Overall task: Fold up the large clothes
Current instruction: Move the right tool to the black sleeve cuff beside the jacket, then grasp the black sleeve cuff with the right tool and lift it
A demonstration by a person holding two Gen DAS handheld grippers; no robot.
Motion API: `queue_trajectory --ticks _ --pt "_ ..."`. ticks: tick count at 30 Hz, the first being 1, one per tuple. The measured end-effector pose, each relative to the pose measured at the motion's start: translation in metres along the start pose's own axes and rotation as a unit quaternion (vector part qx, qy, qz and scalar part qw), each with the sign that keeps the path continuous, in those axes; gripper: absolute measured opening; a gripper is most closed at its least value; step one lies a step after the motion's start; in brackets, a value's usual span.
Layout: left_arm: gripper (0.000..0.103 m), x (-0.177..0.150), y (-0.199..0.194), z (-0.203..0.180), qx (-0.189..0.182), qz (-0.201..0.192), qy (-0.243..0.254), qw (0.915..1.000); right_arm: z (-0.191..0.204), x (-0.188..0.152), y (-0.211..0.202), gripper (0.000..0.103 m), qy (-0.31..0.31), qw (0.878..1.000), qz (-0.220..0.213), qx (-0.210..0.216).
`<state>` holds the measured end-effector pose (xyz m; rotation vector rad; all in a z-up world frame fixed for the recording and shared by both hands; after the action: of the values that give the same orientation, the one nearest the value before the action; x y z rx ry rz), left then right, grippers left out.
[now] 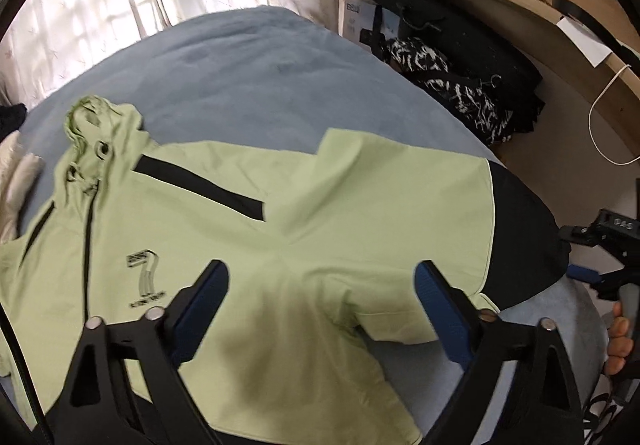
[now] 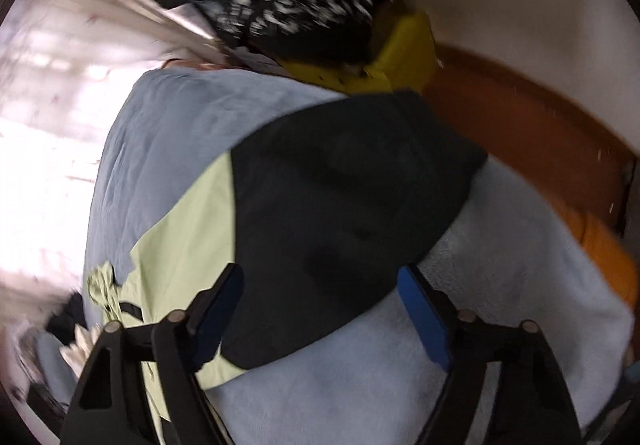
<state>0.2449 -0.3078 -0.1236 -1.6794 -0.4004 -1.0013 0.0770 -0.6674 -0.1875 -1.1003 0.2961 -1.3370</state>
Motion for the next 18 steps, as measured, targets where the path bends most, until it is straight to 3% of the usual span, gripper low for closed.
queue_trajectory --ticks 9,11,16,18 --pt "0.088 -0.005 0.018 0.002 0.003 0.018 -0.018 0.9997 -0.024 0.004 0.021 0.073 0.090 0.996 -0.015 -0.004" --pt "0.088 -0.005 0.017 0.005 0.001 0.019 -0.022 0.9996 -0.022 0.005 0.022 0.062 0.077 0.997 -0.022 -0.015" --pt "0.088 -0.003 0.003 0.015 0.003 0.011 -0.025 0.9996 -0.014 0.010 0.027 0.008 0.043 0.998 -0.040 -0.021" --pt "0.088 0.000 -0.009 0.020 0.005 0.000 -0.023 0.9997 -0.002 0.012 0.020 0.005 0.019 0.997 -0.068 -0.018"
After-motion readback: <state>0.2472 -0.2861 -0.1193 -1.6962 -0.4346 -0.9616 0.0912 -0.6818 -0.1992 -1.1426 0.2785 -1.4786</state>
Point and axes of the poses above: each gripper's, at about its wrist camera, not at the fingertips, and y roughly the way its jaws point, z to its left, x to its top, the point moved 3 cm from there along y, roughly the way its jaws point, and after that the axes turned 15 degrees about -z, right-handed, at the moved point
